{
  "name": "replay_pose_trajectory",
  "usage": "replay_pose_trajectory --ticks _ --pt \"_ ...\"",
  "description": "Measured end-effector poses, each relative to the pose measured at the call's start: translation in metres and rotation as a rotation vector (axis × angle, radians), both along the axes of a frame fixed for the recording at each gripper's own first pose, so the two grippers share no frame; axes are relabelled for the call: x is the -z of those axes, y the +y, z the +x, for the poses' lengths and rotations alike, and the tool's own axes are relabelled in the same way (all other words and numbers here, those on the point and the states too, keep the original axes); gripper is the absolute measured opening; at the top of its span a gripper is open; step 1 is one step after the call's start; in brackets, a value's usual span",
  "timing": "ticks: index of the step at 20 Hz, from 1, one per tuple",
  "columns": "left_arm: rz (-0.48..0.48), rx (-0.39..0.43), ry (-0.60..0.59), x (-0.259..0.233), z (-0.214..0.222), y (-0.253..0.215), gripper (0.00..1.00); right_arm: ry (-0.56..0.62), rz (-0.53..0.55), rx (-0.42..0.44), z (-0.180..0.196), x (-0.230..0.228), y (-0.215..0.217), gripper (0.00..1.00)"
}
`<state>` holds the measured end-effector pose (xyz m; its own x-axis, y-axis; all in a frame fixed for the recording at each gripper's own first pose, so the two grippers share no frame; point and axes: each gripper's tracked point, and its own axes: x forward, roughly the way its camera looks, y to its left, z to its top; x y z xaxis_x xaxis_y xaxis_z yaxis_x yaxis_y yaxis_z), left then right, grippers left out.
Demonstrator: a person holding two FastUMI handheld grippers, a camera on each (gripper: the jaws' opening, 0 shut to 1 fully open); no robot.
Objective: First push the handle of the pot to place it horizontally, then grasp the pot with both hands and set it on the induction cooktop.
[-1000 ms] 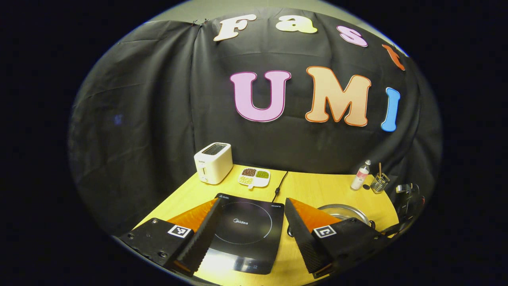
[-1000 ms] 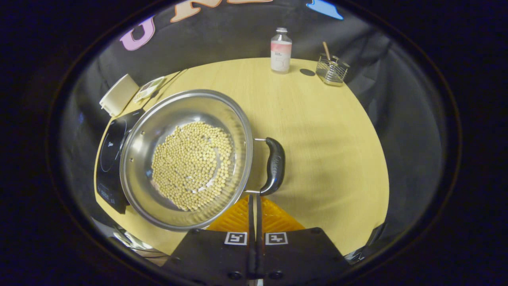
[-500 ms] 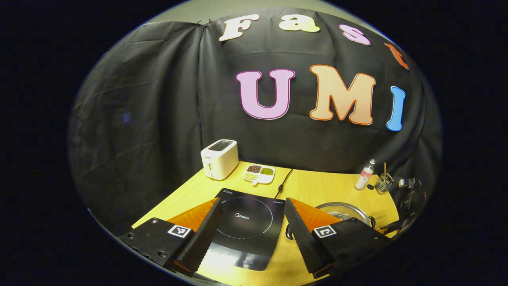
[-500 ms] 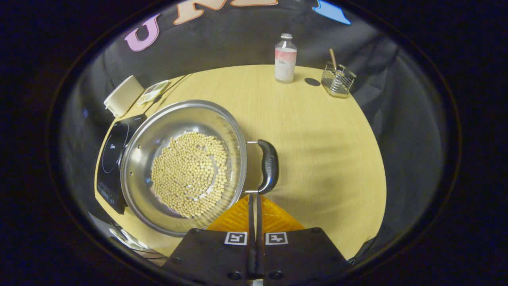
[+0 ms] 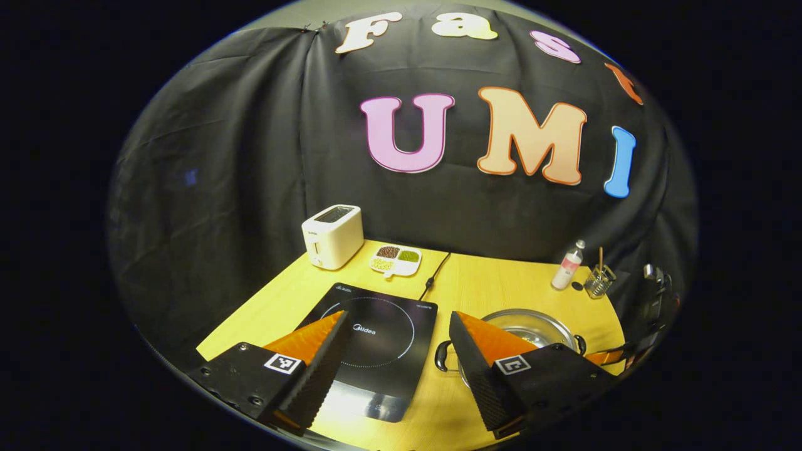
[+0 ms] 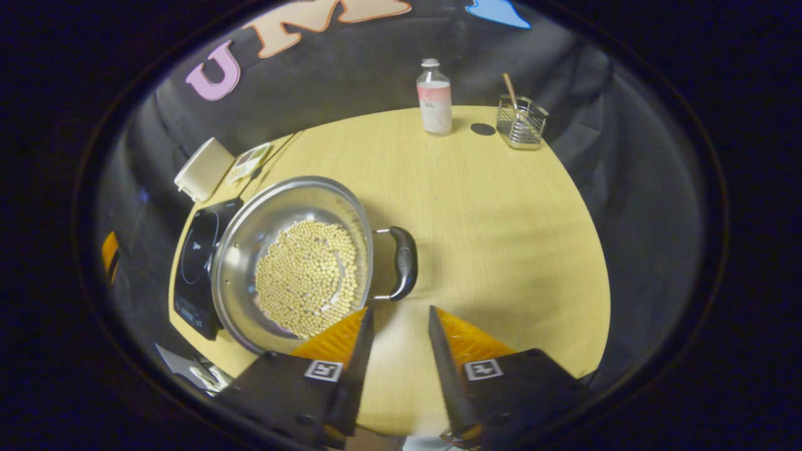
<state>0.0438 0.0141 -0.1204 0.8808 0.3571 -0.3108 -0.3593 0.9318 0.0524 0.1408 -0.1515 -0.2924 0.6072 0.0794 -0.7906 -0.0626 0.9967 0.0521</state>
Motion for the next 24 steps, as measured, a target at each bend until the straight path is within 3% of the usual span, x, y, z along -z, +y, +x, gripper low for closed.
replay_pose_trajectory --ticks 2,4,7,8,9,10,12,13,15,16,24 --pt "0.011 0.023 0.041 0.012 0.006 -0.005 0.97 -0.004 0.045 0.021 -0.002 -0.006 0.000 0.77" --pt "-0.001 0.052 0.068 0.023 0.012 -0.013 0.97 -0.013 0.073 0.042 0.000 -0.013 -0.003 0.94" --pt "-0.035 0.093 0.124 0.044 0.025 -0.019 0.97 -0.019 0.111 0.051 0.012 -0.020 -0.001 0.93" --pt "-0.046 0.106 0.145 0.051 0.031 -0.020 0.97 -0.020 0.120 0.052 0.017 -0.021 0.000 1.00" --pt "-0.066 0.117 0.167 0.059 0.036 -0.020 0.97 -0.018 0.125 0.052 0.022 -0.021 0.001 1.00" --pt "-0.090 0.130 0.191 0.066 0.040 -0.022 0.96 -0.013 0.132 0.050 0.026 -0.020 0.003 0.93" --pt "-0.127 0.143 0.237 0.083 0.052 -0.025 0.96 0.004 0.150 0.048 0.034 -0.014 0.009 0.92" --pt "-0.140 0.151 0.256 0.091 0.060 -0.027 0.97 0.018 0.155 0.046 0.038 -0.010 0.011 1.00" --pt "-0.164 0.165 0.303 0.108 0.071 -0.030 0.96 0.050 0.172 0.043 0.045 0.000 0.017 1.00" --pt "-0.177 0.174 0.327 0.116 0.077 -0.032 0.96 0.065 0.179 0.044 0.048 0.005 0.018 0.93" --pt "-0.268 0.198 0.553 0.178 0.093 -0.037 0.94 0.161 0.158 0.040 0.067 0.047 0.020 0.93"
